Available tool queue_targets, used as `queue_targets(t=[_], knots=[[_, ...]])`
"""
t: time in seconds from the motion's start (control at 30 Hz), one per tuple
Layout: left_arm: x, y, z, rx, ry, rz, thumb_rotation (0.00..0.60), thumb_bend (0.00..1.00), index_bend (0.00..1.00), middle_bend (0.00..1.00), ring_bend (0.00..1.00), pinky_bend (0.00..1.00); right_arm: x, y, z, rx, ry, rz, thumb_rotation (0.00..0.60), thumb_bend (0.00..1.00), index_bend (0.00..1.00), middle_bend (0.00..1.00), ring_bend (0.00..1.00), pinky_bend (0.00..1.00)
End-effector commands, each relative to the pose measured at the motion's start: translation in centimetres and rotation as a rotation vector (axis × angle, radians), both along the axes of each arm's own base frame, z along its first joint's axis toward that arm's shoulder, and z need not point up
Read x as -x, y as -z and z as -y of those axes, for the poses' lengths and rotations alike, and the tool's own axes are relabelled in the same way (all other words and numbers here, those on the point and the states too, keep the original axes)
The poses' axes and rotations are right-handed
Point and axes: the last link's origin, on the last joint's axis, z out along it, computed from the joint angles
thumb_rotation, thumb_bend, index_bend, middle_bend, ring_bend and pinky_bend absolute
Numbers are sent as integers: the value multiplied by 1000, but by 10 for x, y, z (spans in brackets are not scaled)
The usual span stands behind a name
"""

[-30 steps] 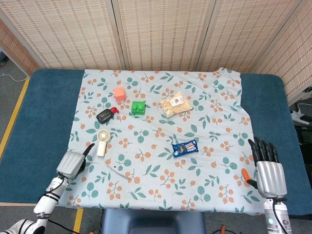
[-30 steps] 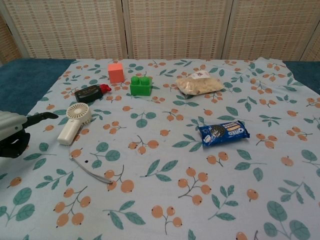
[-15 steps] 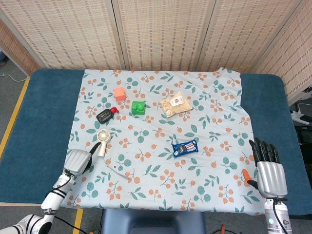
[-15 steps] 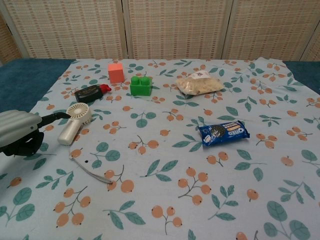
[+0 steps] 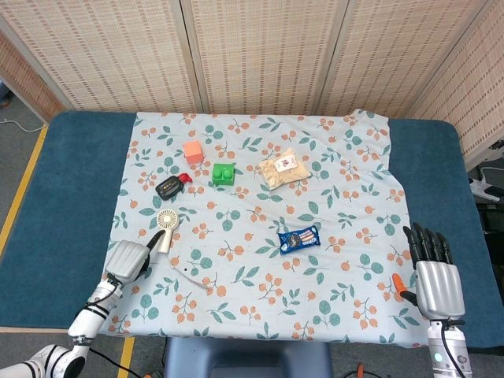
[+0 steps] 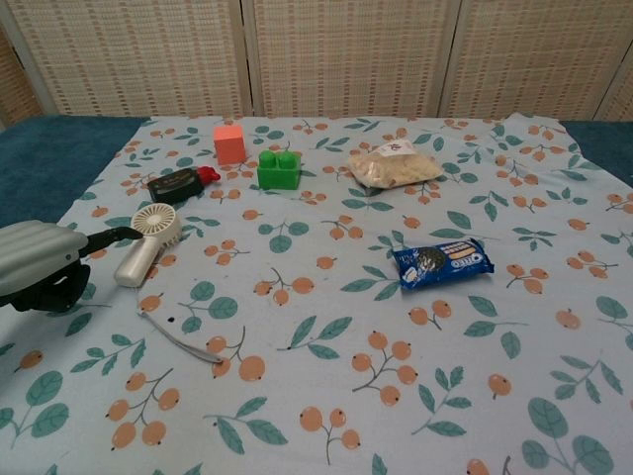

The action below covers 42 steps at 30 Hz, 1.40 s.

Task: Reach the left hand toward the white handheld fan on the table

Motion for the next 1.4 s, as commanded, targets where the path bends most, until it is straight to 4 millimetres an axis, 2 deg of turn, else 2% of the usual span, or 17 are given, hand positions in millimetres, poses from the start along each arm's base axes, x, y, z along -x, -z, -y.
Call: queue_targets(t=[0.03,0.7,1.03,1.2,1.4], knots=[[0,2,0,7,-1,-4,600,922,0,932,868,990,0,0,0,1,1,0,600,185,0,0,0,0],[7,2,-4,40,-33,-31,600,928,0,933,868,989,1,2,1,-8,6,-3,600,185,0,0,0,0],[12,0,-5,153,-117,-2,600,1000,0,944,869,988,0,5,1,-17,6,-9,600,185,0,0,0,0],[4,-6,-7,130,-82,24,600,1000,0,944,870,987,-1,6,0,-21,2,-8,600,185,0,0,0,0],[-23,-33,-8,-18,92,183,600,989,0,937,867,984,-7,5,-3,-16,-15,-7,600,185,0,0,0,0]])
